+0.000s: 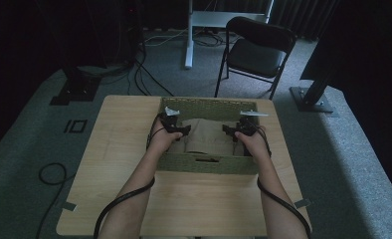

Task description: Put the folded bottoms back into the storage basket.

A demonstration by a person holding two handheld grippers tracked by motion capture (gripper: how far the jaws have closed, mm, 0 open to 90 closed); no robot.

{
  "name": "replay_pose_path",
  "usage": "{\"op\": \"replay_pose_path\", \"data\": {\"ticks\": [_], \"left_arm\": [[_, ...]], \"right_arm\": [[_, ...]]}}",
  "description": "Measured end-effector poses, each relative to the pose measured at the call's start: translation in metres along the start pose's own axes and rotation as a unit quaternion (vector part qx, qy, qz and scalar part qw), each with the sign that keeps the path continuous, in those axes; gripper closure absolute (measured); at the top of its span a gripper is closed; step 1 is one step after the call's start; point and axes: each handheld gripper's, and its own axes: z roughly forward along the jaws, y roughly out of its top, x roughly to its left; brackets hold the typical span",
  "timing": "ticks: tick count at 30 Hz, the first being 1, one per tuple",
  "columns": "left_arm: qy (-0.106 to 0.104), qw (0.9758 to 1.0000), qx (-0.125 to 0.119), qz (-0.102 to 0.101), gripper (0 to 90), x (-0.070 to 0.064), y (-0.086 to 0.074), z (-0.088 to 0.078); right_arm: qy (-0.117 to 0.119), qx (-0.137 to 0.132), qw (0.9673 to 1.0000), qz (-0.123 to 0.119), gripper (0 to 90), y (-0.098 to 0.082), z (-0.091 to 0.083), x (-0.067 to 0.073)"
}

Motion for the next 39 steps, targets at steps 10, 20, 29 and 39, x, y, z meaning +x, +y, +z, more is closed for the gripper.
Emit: {"op": "replay_pose_path", "data": {"ticks": [10, 20, 29, 39], "left_arm": [[-0.015, 0.9983, -0.056, 0.006, 20.9, -0.011, 0.025, -0.026], [-0.043, 0.9962, -0.071, 0.023, 19.3, -0.029, 0.042, -0.053], [-0.055, 0.9949, -0.079, 0.029, 19.1, -0.04, 0.051, -0.075], [-0.079, 0.9931, -0.069, 0.052, 19.1, -0.049, 0.037, -0.088]], "right_arm": [[0.006, -0.022, 0.9985, -0.049, 17.1, 0.016, -0.014, 0.01], [0.009, -0.032, 0.9962, -0.081, 15.6, 0.03, -0.038, 0.021], [-0.003, -0.046, 0.9947, -0.091, 15.1, 0.031, -0.055, 0.023], [0.002, -0.052, 0.9925, -0.11, 14.5, 0.026, -0.082, 0.023]]}}
